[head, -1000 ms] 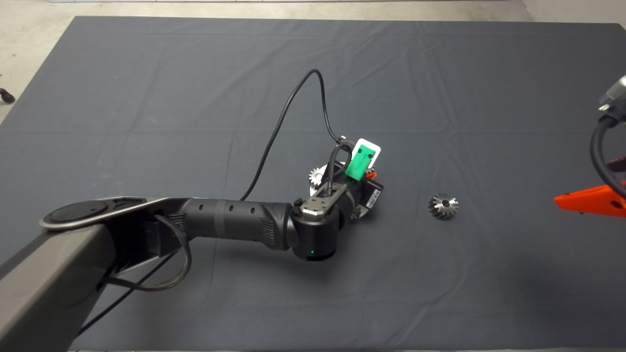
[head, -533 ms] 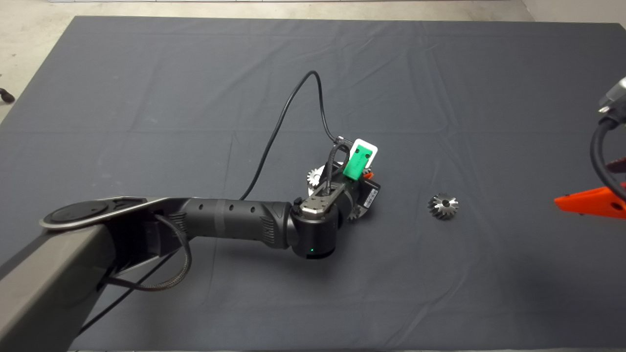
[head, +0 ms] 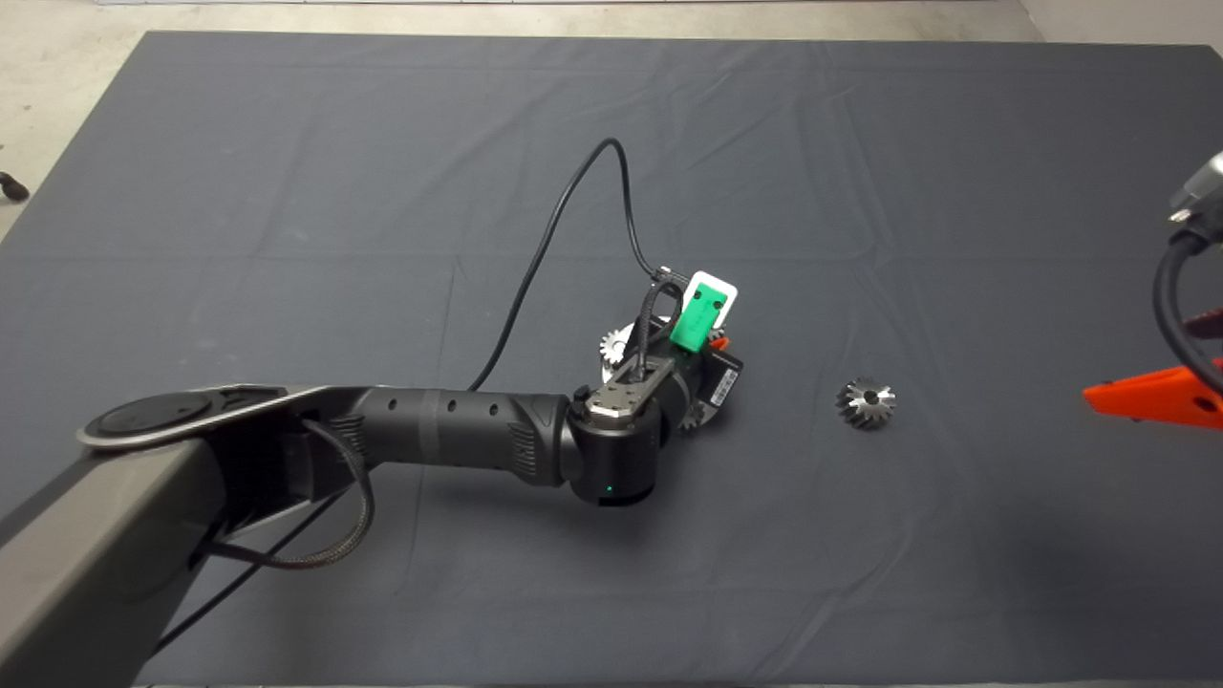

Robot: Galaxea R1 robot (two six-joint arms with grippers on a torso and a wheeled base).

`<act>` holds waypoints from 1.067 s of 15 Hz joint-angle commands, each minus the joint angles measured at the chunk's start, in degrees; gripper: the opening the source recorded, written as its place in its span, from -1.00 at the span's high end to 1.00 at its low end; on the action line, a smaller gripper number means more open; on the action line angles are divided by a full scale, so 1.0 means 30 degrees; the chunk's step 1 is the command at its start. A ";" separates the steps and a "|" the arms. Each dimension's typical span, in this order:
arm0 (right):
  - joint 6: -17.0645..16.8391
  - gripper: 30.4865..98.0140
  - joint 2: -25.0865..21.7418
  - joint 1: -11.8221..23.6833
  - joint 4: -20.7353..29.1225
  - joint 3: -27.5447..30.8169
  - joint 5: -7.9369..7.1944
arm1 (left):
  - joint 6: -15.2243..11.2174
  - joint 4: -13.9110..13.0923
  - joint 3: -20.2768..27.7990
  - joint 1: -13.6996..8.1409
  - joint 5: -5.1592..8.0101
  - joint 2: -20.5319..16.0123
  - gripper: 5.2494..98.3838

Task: Remove an incorrectly installed larger gear and replace it with the correct smaller gear

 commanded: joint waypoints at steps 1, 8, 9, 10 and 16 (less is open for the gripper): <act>0.0113 -0.39 0.0002 0.0299 0.0503 0.0097 -0.0448 | 0.0015 0.0316 0.0476 -0.0109 0.0182 -0.0053 0.48; 0.0113 -0.39 0.0031 0.0299 0.0503 0.0097 -0.0448 | 0.0003 0.0316 0.0506 -0.0109 0.0182 -0.0082 0.36; 0.0113 -0.39 0.0031 0.0299 0.0503 0.0097 -0.0448 | -0.0014 0.0316 0.0535 -0.0109 0.0182 -0.0082 0.36; 0.0113 -0.39 0.0031 0.0299 0.0503 0.0097 -0.0431 | -0.0014 0.0316 0.0535 -0.0109 0.0182 -0.0082 0.30; 0.0113 -0.39 0.0002 0.0299 0.0503 0.0097 -0.0448 | 0.0132 0.0090 0.1478 -0.0227 0.0292 -0.0162 0.17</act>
